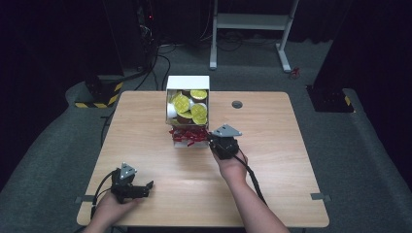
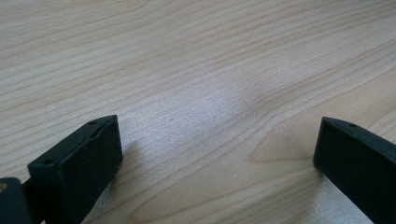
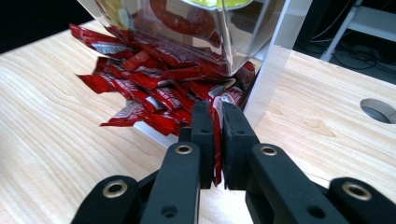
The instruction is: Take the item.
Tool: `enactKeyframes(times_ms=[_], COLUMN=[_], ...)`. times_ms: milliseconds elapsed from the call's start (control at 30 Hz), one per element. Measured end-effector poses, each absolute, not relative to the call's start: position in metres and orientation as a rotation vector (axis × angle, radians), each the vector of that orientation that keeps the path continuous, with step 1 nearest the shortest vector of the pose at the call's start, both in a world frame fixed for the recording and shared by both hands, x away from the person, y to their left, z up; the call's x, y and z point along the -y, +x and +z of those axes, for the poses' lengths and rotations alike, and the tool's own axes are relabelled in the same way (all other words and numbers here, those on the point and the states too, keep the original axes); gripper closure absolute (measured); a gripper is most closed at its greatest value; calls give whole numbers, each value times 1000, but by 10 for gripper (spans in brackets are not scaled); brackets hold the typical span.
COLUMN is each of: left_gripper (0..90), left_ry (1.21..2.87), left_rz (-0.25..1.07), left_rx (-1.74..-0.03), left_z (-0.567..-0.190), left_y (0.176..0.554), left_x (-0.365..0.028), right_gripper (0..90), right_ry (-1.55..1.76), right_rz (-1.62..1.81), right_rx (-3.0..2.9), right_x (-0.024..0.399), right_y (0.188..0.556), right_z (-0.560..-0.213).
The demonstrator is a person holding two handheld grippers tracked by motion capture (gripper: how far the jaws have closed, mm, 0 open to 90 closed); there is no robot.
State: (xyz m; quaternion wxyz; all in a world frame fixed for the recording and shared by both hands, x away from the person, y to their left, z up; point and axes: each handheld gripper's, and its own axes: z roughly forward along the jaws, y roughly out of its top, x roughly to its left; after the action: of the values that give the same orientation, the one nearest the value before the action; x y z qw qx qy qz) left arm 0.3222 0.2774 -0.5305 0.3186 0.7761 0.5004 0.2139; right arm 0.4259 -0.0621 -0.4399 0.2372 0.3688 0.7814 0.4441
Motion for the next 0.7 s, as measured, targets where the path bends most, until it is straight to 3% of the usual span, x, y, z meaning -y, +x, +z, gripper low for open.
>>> enactKeyframes(times_ms=[700], left_gripper=[14], left_ry=[2035], left_rz=[558], left_rx=[-1321], left_z=[-531], left_y=[322], left_x=[-277], right_gripper=[869], right_ry=[1021], right_rz=[1305], right_rx=[-2104], right_x=[78], right_y=[407], right_z=[-433])
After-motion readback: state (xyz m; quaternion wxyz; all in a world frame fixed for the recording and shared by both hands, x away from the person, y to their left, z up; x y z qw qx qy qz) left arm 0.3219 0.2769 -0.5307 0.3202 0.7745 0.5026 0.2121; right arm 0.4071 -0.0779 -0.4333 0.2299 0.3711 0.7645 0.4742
